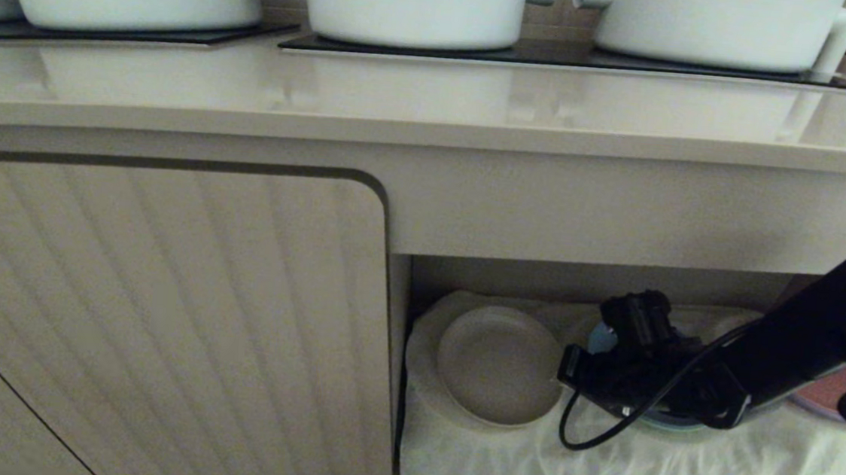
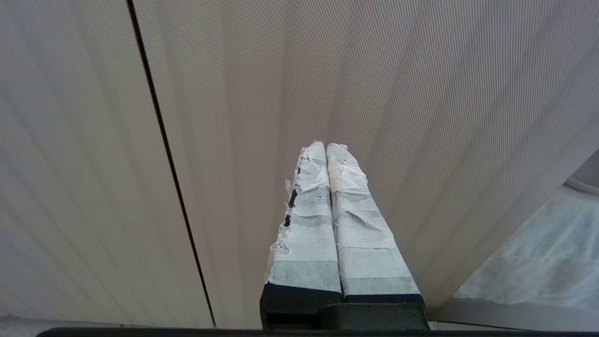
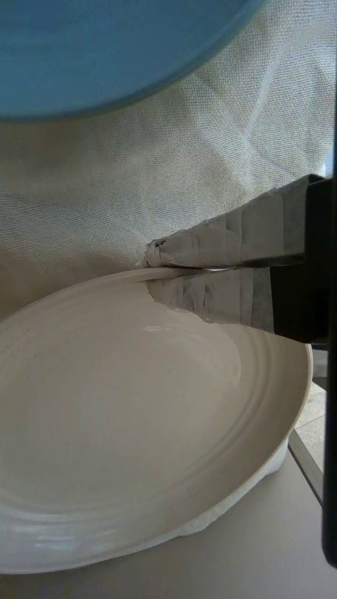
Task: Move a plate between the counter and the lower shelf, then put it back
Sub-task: Put the plate in the cupboard
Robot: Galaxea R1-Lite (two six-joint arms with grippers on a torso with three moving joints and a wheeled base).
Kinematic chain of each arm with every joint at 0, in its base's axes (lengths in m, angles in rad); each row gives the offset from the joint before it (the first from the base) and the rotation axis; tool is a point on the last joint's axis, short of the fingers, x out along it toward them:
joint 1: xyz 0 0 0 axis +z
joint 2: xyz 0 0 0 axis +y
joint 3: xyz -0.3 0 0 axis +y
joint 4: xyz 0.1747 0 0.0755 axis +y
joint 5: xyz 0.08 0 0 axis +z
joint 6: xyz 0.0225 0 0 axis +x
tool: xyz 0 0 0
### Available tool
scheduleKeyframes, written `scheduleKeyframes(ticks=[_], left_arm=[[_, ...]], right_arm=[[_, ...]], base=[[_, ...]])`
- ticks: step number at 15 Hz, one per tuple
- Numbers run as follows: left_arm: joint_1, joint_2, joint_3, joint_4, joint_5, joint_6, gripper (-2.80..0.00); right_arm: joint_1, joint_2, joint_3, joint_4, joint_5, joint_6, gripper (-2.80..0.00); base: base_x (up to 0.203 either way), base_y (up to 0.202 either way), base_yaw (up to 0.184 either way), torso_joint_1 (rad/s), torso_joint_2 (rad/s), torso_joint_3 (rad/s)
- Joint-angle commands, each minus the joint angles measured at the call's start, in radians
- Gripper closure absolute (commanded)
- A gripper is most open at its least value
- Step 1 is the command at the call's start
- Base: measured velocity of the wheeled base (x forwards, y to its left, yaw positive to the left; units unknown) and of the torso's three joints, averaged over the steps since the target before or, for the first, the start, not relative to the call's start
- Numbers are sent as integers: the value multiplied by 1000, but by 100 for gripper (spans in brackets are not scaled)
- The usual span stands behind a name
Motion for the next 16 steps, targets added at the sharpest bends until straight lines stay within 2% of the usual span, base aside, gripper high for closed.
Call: scheduleKeyframes(ticks=[1, 11, 12, 16], left_arm=[[0, 0, -1, 0, 1, -1, 0], [0, 0, -1, 0, 1, -2, 0], [0, 0, 0, 0, 1, -1, 0], [0, 0, 0, 0, 1, -1, 0]], right_arm=[[2, -1, 1, -3, 1, 2, 0], [9, 1, 9, -3, 1, -3, 0], [9, 1, 10, -4, 1, -3, -280], [11, 1, 10, -5, -1, -4, -280]], base=[[0, 0, 0, 0, 0, 0], [0, 0, 0, 0, 0, 0], [0, 0, 0, 0, 0, 0], [0, 0, 0, 0, 0, 0]])
